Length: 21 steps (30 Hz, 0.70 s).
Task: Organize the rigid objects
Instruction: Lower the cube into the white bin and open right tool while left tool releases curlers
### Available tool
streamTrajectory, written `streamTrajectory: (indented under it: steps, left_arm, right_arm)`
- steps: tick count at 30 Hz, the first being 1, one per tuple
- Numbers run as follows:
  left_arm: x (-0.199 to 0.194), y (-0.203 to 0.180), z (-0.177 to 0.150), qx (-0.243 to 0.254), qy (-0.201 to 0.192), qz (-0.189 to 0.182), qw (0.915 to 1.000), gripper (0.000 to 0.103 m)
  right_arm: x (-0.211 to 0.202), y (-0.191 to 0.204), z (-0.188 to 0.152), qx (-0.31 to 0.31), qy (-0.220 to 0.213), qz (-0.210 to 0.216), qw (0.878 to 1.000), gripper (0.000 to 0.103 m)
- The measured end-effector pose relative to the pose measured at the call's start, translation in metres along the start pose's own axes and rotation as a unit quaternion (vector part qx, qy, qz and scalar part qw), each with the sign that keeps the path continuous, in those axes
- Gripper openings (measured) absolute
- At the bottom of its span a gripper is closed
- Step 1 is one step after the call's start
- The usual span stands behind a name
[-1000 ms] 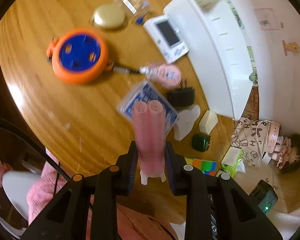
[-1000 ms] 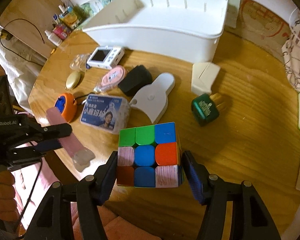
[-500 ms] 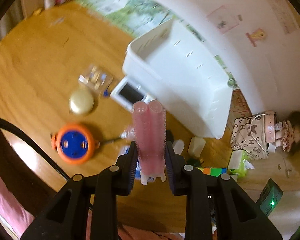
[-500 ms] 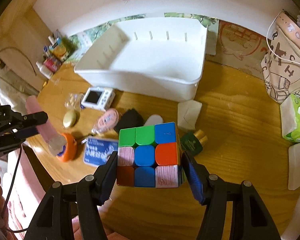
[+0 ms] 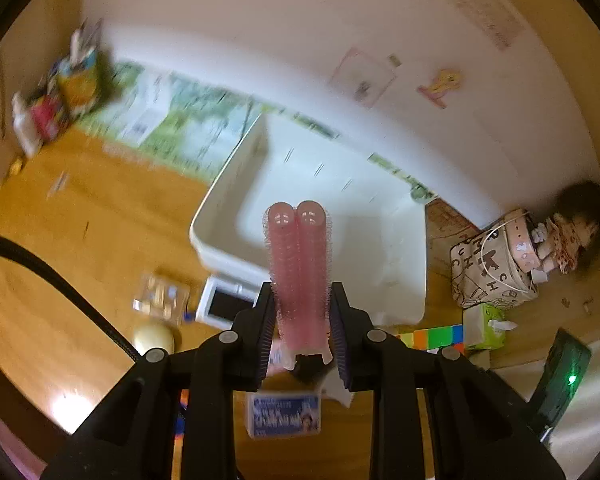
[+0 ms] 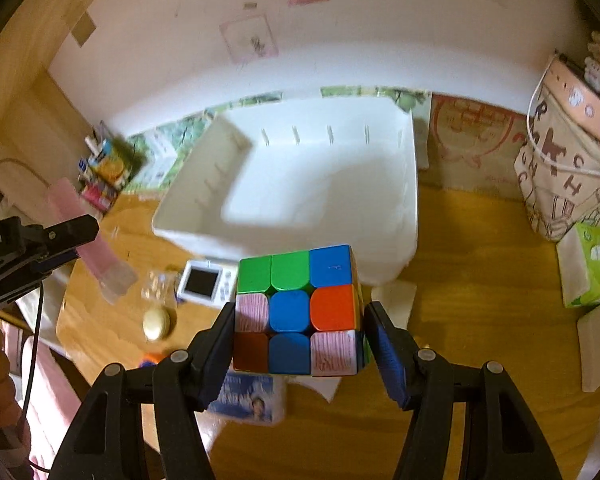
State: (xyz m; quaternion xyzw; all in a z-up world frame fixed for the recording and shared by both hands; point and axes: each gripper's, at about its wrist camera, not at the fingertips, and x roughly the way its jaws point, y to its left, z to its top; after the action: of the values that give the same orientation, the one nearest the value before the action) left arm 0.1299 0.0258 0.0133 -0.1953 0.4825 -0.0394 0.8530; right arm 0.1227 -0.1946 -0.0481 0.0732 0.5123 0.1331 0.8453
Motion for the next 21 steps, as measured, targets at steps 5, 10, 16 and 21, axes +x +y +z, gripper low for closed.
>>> streamTrajectory:
  steps: [5, 10, 16, 21]
  left_arm:
    - [0.01, -0.005, 0.016, 0.041, -0.022, -0.032, 0.9984, 0.028]
    - [0.025, -0.008, 0.028, 0.073, -0.043, -0.052, 0.995, 0.028]
    - [0.044, -0.011, 0.038, 0.106, -0.071, -0.079, 0.9887, 0.028]
    - [0.057, -0.015, 0.042, 0.133, -0.093, -0.101, 0.9815, 0.029]
  right_arm:
    - [-0.002, 0.003, 0.018, 0.012, -0.039, -0.014, 0.999, 0.064]
    - [0.005, 0.001, 0.03, 0.011, -0.073, -0.033, 0.997, 0.064]
    - [0.016, -0.003, 0.041, 0.018, -0.115, -0.055, 0.992, 0.064]
    - [0.032, -0.009, 0.05, 0.016, -0.133, -0.063, 0.989, 0.064]
